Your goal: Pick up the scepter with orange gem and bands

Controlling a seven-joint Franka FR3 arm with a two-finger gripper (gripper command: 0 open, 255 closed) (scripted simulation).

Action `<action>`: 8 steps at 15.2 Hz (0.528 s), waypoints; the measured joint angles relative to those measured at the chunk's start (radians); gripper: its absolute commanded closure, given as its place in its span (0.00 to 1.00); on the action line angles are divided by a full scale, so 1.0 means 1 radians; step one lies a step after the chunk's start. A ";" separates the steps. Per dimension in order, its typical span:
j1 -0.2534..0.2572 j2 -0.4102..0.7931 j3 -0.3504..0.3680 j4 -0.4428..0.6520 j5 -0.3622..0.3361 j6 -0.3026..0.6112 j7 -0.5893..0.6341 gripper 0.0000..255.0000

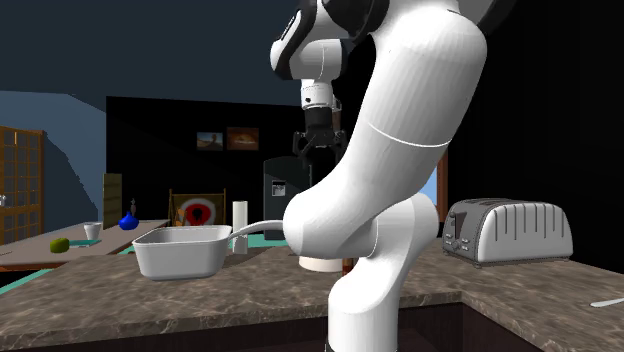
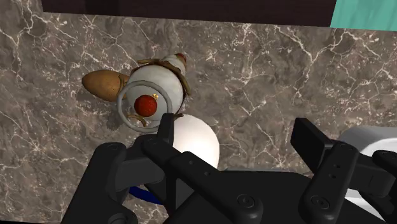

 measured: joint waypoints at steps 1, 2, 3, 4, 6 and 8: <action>0.000 0.000 0.000 0.000 0.000 0.000 0.000 0.00; 0.000 0.009 -0.015 0.004 -0.006 -0.002 -0.022 0.00; 0.001 0.030 -0.035 0.011 -0.013 0.000 -0.056 0.00; 0.003 0.056 -0.059 0.021 -0.021 -0.001 -0.095 0.00; 0.005 0.110 -0.112 0.034 -0.039 0.009 -0.186 0.00; 0.008 0.178 -0.161 0.066 -0.053 0.011 -0.276 0.00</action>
